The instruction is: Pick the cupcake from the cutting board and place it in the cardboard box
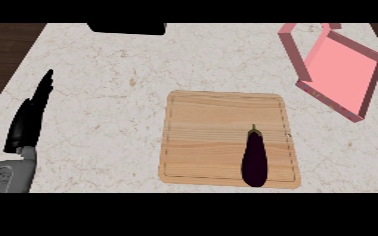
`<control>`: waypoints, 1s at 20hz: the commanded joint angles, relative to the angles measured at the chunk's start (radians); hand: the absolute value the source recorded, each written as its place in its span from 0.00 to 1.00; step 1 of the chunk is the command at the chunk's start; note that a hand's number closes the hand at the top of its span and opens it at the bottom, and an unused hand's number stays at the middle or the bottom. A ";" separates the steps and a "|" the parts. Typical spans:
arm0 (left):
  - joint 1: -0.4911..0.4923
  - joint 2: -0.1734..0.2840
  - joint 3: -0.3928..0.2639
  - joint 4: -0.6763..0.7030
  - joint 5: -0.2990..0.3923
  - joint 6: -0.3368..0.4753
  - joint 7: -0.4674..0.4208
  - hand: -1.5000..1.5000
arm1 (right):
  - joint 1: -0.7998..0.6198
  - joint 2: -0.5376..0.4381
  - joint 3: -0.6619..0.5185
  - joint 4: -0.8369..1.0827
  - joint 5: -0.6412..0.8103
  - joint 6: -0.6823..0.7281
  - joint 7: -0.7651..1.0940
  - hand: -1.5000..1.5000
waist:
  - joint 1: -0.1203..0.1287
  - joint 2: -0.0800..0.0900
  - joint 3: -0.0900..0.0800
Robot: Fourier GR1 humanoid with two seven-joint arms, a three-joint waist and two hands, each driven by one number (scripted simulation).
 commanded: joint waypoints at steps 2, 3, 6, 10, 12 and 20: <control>-0.008 -0.024 -0.007 0.040 -0.020 0.026 -0.025 0.50 | -0.130 0.065 0.027 0.082 0.016 0.114 0.073 1.00 | 0.000 0.002 -0.001; -0.038 0.002 -0.006 0.016 0.001 -0.024 0.022 0.50 | -0.152 0.035 0.029 0.098 0.021 0.145 0.066 1.00 | 0.005 0.004 0.000; -0.044 -0.018 -0.012 0.040 -0.019 0.005 0.000 0.50 | -0.217 0.141 0.052 0.113 0.044 0.088 0.149 1.00 | 0.005 0.005 -0.001; -0.017 -0.003 0.004 0.022 -0.007 -0.009 -0.007 0.50 | -0.199 0.205 0.055 0.163 0.062 -0.001 0.137 1.00 | 0.013 0.008 0.001; -0.051 -0.003 0.007 0.047 -0.011 -0.006 0.008 0.50 | -0.232 0.234 0.065 0.178 0.079 -0.024 0.189 1.00 | 0.011 0.009 0.000; -0.010 -0.012 0.004 0.028 -0.001 -0.019 -0.044 0.50 | -0.244 0.292 0.050 0.277 0.081 -0.039 0.332 0.00 | 0.028 0.016 0.001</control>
